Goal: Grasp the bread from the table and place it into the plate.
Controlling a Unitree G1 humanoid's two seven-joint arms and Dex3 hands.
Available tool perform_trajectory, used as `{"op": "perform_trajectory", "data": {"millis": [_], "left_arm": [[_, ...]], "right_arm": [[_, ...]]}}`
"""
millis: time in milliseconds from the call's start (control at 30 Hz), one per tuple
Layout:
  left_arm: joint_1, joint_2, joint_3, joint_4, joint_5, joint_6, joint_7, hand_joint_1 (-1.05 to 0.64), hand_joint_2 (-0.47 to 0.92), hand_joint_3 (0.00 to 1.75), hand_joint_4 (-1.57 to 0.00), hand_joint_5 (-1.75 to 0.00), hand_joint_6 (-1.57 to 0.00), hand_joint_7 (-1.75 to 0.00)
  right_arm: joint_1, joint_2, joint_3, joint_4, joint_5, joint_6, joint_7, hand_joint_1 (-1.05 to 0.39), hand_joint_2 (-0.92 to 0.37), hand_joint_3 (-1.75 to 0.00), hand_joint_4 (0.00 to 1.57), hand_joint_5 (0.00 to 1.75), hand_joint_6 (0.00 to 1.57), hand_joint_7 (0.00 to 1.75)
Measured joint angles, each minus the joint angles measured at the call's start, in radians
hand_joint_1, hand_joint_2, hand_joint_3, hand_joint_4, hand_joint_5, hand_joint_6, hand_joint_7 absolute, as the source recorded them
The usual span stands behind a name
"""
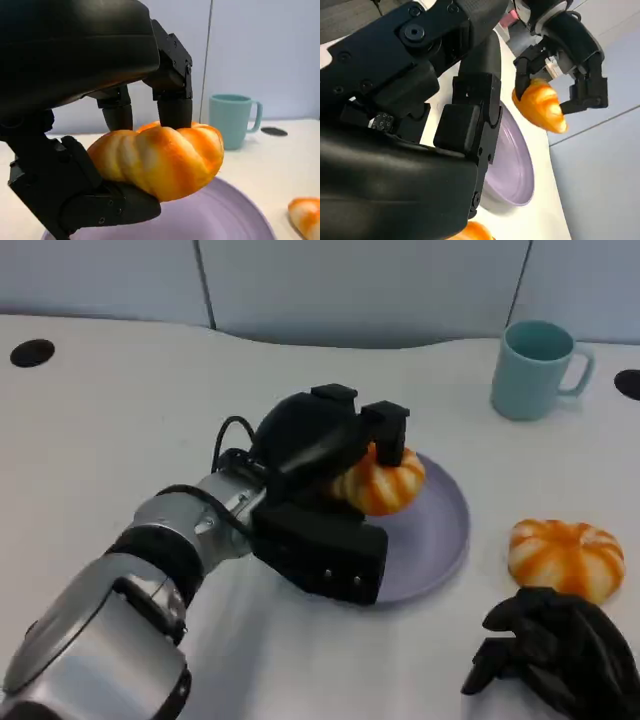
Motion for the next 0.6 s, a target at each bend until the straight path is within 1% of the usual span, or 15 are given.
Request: {"op": "perform_trajectory", "data": {"millis": [167,200,233,267,300,333,367,400,433,500,533,567,600], "left_arm": [[0.000,-0.018,0.012,0.009,-0.014,0.026,-0.056,-0.22,0.59,0.97,-0.89,-1.75,-0.71,-1.75],[0.000,-0.021,0.019,0.011,-0.026,0.027,-0.068,-0.19,0.56,1.06,-0.87,-1.74,-0.72,-1.71],[0.000,-0.024,0.029,0.011,-0.036,0.028,-0.081,-0.18,0.55,1.10,-0.83,-1.71,-0.73,-1.61],[0.000,-0.026,0.038,0.012,-0.044,0.028,-0.097,-0.17,0.55,1.09,-0.82,-1.65,-0.75,-1.46],[0.001,-0.028,0.045,0.014,-0.053,0.028,-0.116,-0.19,0.57,0.96,-0.80,-1.52,-0.79,-1.22],[0.001,-0.029,0.050,0.015,-0.065,0.028,-0.135,-0.20,0.62,0.83,-0.79,-1.47,-0.82,-1.09],[0.001,-0.029,0.055,0.016,-0.072,0.029,-0.154,-0.23,0.69,0.66,-0.77,-1.46,-0.82,-0.99],[0.001,-0.030,0.061,0.016,-0.077,0.031,-0.173,-0.26,0.79,0.46,-0.72,-1.42,-0.80,-0.90],[0.002,-0.030,0.068,0.017,-0.080,0.033,-0.190,-0.26,0.85,0.36,-0.69,-1.37,-0.78,-0.85],[0.002,-0.030,0.078,0.017,-0.096,0.038,-0.222,-0.27,0.91,0.28,-0.63,-1.20,-0.69,-0.69],[0.002,-0.030,0.083,0.017,-0.105,0.039,-0.240,-0.28,0.91,0.26,-0.61,-1.15,-0.68,-0.61],[0.002,-0.030,0.087,0.017,-0.110,0.042,-0.256,-0.29,0.92,0.25,-0.60,-1.11,-0.67,-0.53],[0.002,-0.030,0.088,0.017,-0.112,0.046,-0.270,-0.30,0.92,0.22,-0.56,-1.13,-0.66,-0.42]], "right_arm": [[0.001,0.001,0.001,-0.007,-0.001,0.003,-0.007,-1.00,-0.67,0.00,1.45,0.67,1.47,0.40],[0.002,0.001,0.003,-0.009,-0.001,0.004,-0.011,-1.01,-0.67,0.00,1.45,0.67,1.47,0.40],[0.003,0.002,0.004,-0.010,-0.001,0.005,-0.014,-1.01,-0.67,0.00,1.44,0.67,1.47,0.40],[0.004,0.002,0.006,-0.012,-0.002,0.006,-0.018,-1.00,-0.67,0.00,1.44,0.67,1.47,0.40],[0.006,0.002,0.007,-0.015,-0.002,0.007,-0.019,-1.00,-0.67,0.00,1.44,0.68,1.47,0.41],[0.009,0.003,0.009,-0.019,-0.002,0.010,-0.021,-1.00,-0.67,0.00,1.44,0.68,1.47,0.41],[0.011,0.004,0.010,-0.024,-0.002,0.014,-0.023,-0.99,-0.67,0.00,1.44,0.68,1.47,0.41],[0.011,0.004,0.011,-0.027,-0.002,0.017,-0.026,-0.99,-0.67,0.00,1.44,0.69,1.47,0.41],[0.012,0.005,0.012,-0.029,-0.002,0.017,-0.027,-0.99,-0.67,0.00,1.44,0.69,1.47,0.41],[0.012,0.005,0.012,-0.029,-0.002,0.017,-0.026,-0.98,-0.67,0.00,1.44,0.69,1.46,0.41],[0.012,0.005,0.012,-0.029,-0.002,0.017,-0.024,-0.98,-0.67,0.00,1.44,0.69,1.46,0.41],[0.012,0.005,0.012,-0.029,-0.001,0.017,-0.021,-0.99,-0.67,0.00,1.44,0.69,1.46,0.41],[0.011,0.005,0.012,-0.029,-0.001,0.017,-0.018,-1.00,-0.67,0.00,1.44,0.69,1.47,0.40]]}}
